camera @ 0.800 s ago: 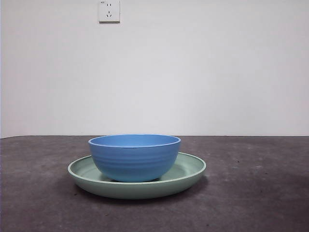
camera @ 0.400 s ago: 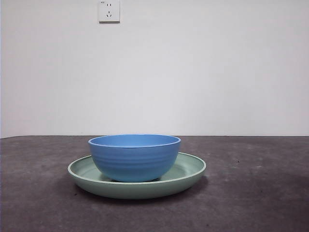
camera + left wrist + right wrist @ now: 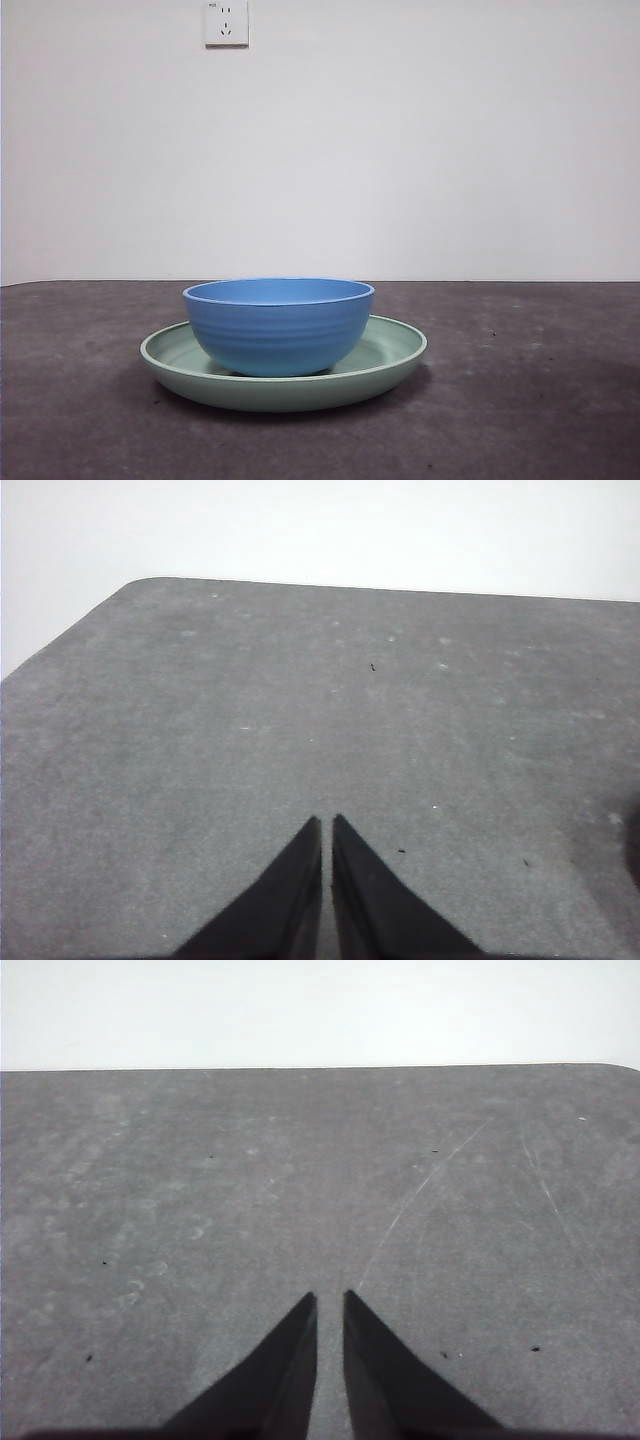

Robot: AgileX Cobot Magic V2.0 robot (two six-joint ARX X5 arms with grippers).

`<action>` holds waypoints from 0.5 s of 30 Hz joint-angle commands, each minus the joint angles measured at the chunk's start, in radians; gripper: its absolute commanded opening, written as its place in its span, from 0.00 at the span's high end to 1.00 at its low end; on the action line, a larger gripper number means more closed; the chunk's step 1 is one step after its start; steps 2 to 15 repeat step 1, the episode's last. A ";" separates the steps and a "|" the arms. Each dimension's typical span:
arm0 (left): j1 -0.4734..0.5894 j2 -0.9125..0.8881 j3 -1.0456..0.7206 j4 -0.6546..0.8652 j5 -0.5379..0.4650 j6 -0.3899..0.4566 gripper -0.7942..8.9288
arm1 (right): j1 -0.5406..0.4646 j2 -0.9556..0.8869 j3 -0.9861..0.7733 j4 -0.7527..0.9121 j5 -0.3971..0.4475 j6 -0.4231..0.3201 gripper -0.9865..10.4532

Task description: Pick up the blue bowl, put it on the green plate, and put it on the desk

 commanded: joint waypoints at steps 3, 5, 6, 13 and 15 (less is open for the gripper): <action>0.002 -0.002 -0.020 -0.007 -0.004 0.001 0.90 | 0.000 -0.002 -0.005 0.008 0.003 0.013 0.88; 0.002 -0.002 -0.020 -0.007 -0.004 0.001 0.90 | 0.000 -0.002 -0.005 0.008 0.003 0.013 0.88; 0.002 -0.002 -0.020 -0.007 -0.004 0.001 0.90 | 0.000 -0.002 -0.005 0.008 0.003 0.013 0.88; 0.002 -0.002 -0.020 -0.007 -0.004 0.001 0.90 | 0.000 -0.002 -0.005 0.008 0.003 0.013 0.88; 0.002 -0.002 -0.020 -0.007 -0.004 0.001 0.90 | 0.000 -0.002 -0.005 0.008 0.003 0.013 0.88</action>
